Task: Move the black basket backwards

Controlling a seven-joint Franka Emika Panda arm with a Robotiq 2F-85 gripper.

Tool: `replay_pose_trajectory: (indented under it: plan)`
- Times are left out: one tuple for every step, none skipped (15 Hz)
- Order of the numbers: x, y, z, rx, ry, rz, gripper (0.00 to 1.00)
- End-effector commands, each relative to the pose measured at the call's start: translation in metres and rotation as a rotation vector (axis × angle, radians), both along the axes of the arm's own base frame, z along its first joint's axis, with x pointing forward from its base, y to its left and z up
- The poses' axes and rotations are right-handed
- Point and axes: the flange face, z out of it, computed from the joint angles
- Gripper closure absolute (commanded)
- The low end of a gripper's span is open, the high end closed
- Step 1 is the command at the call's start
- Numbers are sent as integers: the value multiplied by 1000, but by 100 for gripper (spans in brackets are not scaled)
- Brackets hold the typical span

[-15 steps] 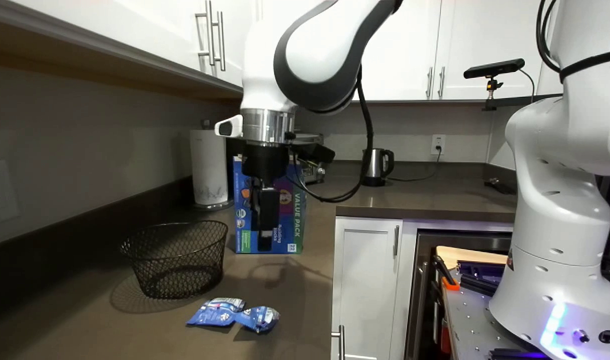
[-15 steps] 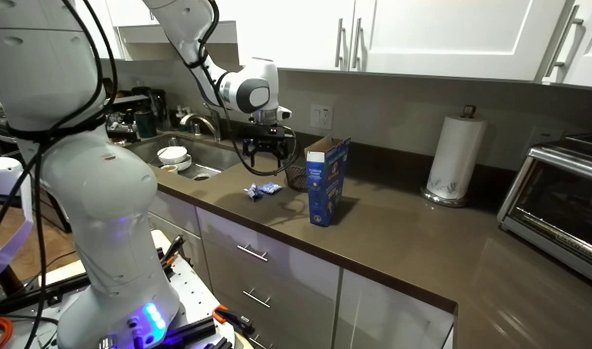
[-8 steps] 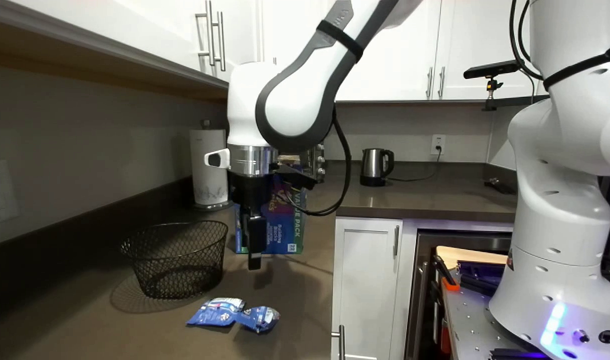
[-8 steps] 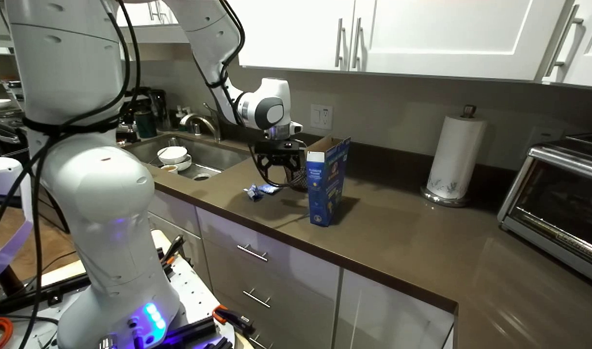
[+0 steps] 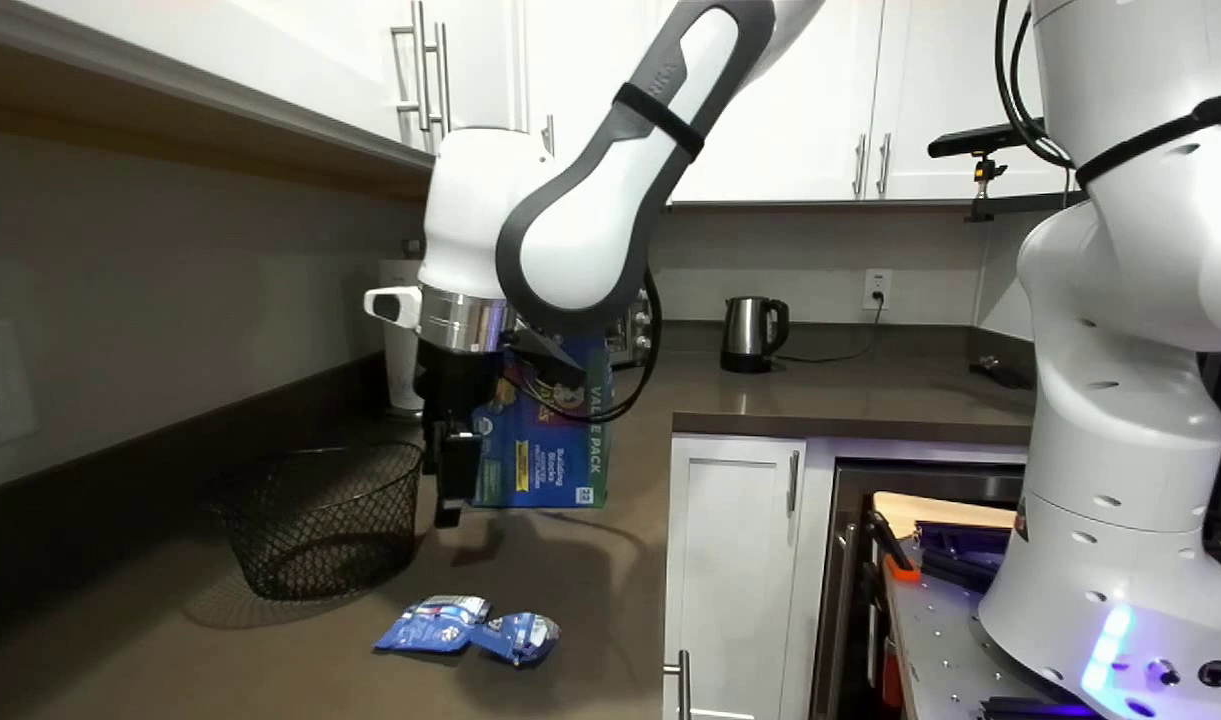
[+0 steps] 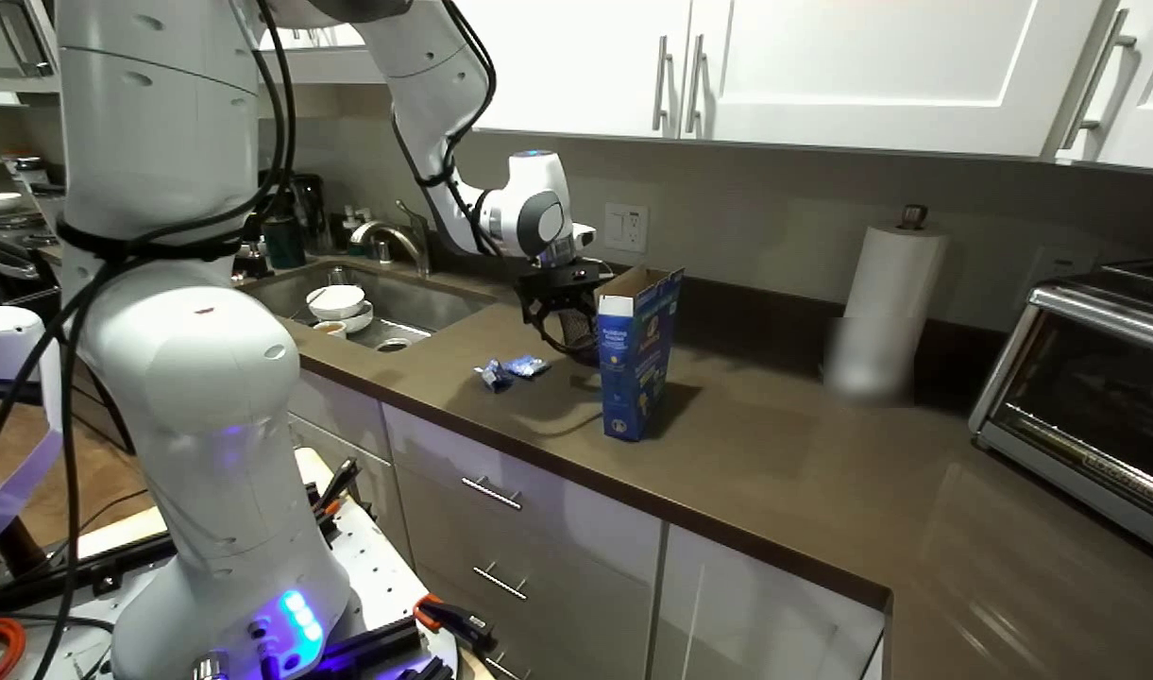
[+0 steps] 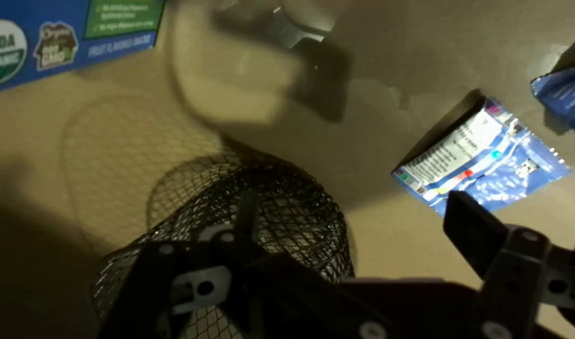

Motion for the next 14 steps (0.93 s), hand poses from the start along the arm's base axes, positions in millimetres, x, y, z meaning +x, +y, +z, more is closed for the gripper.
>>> replay_pose_trajectory:
  plan:
    - [11,8,4,-5,-79,13,0]
    - [12,10,5,-5,-94,16,0]
    - [13,12,6,-5,-109,18,0]
    - [12,14,7,-6,-120,19,0]
    - [11,15,9,-12,-128,19,0]
    - [8,18,11,-23,-126,21,0]
    - [2,21,13,-28,-112,24,0]
    - [-5,25,13,-25,-93,36,0]
    - [-14,30,16,-23,-73,43,0]
    - [-24,36,18,-24,-55,50,0]
    - [-34,43,20,-24,-38,60,0]
    - [-46,48,22,-27,-5,66,0]
    - [-57,54,25,-24,25,70,0]
    - [-68,59,29,-19,58,70,0]
